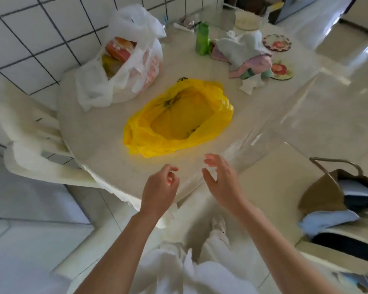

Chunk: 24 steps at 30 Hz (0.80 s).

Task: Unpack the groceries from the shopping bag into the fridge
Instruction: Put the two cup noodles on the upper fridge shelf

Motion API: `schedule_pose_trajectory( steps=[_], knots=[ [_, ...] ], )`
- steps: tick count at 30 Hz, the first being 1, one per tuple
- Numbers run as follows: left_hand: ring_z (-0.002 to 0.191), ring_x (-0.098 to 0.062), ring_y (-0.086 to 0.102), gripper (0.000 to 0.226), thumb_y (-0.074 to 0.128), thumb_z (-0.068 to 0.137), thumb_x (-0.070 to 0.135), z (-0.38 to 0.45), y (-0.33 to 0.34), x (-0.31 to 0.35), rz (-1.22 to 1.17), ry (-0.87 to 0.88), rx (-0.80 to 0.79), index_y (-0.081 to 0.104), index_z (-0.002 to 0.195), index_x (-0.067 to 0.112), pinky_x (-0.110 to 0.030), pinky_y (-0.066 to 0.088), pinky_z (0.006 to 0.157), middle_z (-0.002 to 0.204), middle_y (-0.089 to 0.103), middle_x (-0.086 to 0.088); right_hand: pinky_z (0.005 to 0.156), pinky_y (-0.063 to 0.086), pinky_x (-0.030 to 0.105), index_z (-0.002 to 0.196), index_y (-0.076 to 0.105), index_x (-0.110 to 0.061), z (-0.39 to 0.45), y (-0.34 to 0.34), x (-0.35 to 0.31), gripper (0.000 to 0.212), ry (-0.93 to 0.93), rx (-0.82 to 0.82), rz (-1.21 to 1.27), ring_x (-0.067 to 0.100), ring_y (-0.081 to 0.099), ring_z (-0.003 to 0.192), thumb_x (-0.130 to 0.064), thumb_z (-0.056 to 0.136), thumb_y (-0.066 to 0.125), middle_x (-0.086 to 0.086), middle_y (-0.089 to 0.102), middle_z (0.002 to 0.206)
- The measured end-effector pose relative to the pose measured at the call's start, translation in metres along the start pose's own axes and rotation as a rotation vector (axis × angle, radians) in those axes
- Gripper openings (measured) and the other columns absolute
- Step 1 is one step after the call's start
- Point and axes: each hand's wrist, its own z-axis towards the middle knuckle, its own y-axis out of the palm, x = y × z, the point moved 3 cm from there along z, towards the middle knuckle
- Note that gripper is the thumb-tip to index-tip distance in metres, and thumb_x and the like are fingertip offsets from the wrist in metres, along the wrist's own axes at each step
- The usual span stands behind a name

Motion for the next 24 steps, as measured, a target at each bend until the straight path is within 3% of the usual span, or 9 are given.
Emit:
schedule_pose_trajectory(
  steps=[9,15,24],
  knots=[
    [0.078,-0.014,0.064,0.019,0.057,0.089,0.014,0.090,0.009,0.026,-0.012,-0.197,0.258,0.064,0.106,0.021,-0.030,0.051,0.071,0.084,0.069,0.003,0.079,0.052,0.041,0.116,0.054,-0.008,0.146,-0.019,0.023,0.031,-0.234,-0.225,-0.042,0.026,0.063,0.100,-0.016,0.088,0.062,0.008,0.064,0.110],
    [0.082,-0.018,0.065,0.019,0.057,0.090,0.015,0.141,0.003,0.035,0.059,-0.295,0.395,0.064,0.106,0.021,-0.037,0.055,0.071,0.087,0.071,0.001,0.094,0.042,0.032,0.129,0.050,-0.011,0.235,-0.029,0.018,0.037,-0.334,-0.430,-0.103,0.021,0.054,0.116,-0.019,0.093,0.056,0.005,0.057,0.128],
    [0.087,-0.020,0.062,0.016,0.055,0.092,0.020,0.213,-0.063,0.012,0.133,-0.373,0.494,0.061,0.106,0.026,-0.039,0.053,0.078,0.090,0.068,0.002,0.090,0.041,0.028,0.125,0.051,-0.012,0.345,0.005,-0.032,0.033,-0.552,-0.522,-0.168,0.020,0.054,0.111,-0.022,0.094,0.055,0.003,0.057,0.122]
  ],
)
